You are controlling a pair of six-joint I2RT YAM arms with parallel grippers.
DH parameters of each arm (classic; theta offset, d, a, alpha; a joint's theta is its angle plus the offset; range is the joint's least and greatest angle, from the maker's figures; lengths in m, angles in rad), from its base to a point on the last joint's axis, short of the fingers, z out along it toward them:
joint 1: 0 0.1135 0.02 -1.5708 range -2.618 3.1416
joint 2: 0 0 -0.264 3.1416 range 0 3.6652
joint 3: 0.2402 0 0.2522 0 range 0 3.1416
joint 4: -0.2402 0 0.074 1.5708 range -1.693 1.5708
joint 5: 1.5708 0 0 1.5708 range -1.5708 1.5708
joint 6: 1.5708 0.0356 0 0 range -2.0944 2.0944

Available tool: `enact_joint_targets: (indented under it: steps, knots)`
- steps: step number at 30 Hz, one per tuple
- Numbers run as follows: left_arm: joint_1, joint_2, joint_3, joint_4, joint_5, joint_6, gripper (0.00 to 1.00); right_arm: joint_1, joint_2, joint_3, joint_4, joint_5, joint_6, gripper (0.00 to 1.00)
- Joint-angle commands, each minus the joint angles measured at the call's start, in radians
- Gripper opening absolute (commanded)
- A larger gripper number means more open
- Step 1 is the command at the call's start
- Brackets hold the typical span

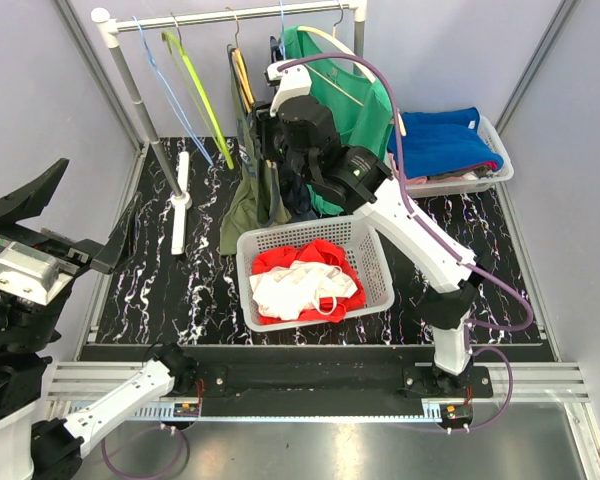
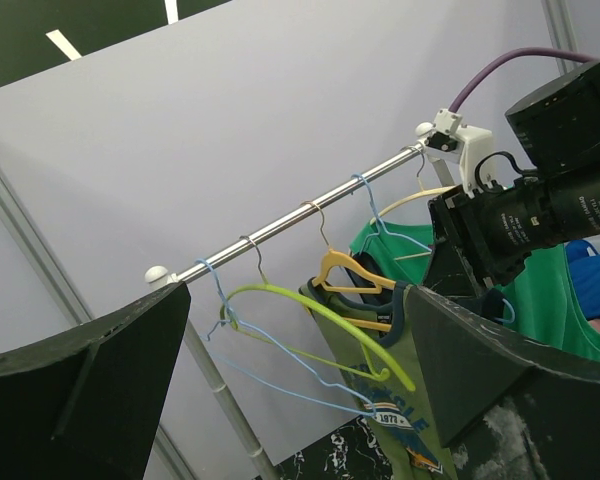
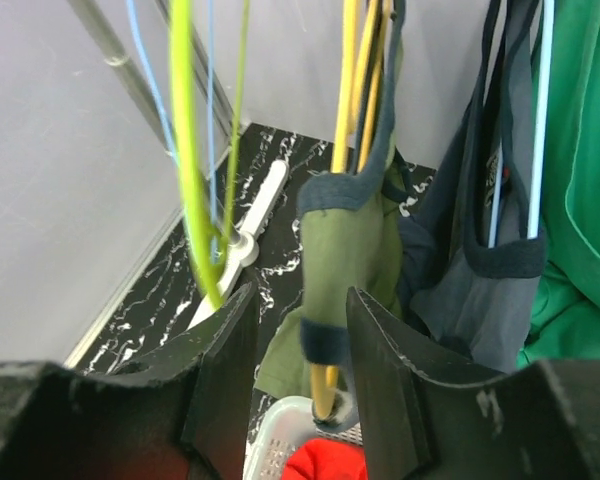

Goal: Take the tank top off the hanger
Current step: Pick up the hanger from the clothesline.

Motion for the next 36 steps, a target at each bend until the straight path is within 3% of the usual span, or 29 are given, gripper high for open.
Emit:
enact_joint_targets:
  steps: [1,8,11,14,18,29,36]
  knots:
    - [0.007,-0.003,-0.004,0.037,0.015,-0.016,0.99,-0.022,0.017,-0.022,0.011,-0.030,0.023,0.48]
    - [0.010,-0.003,-0.007,0.031,0.020,-0.020,0.99,-0.030,0.033,-0.039,0.014,-0.047,0.025,0.46]
    - [0.013,-0.004,-0.008,0.029,0.023,-0.022,0.99,-0.030,0.038,-0.037,0.012,-0.047,0.022,0.40]
    - [0.013,-0.006,-0.005,0.029,0.023,-0.020,0.99,-0.028,0.041,-0.040,0.011,-0.038,0.016,0.29]
    - [0.016,-0.009,-0.007,0.026,0.026,-0.020,0.99,-0.030,0.044,-0.043,0.014,-0.018,-0.009,0.00]
    - [0.018,-0.009,-0.010,0.034,0.034,-0.014,0.99,0.021,0.076,0.007,0.049,-0.019,-0.113,0.01]
    - [0.019,-0.006,0.004,0.034,0.034,-0.014,0.99,0.131,0.253,0.271,-0.008,0.116,-0.294,0.00]
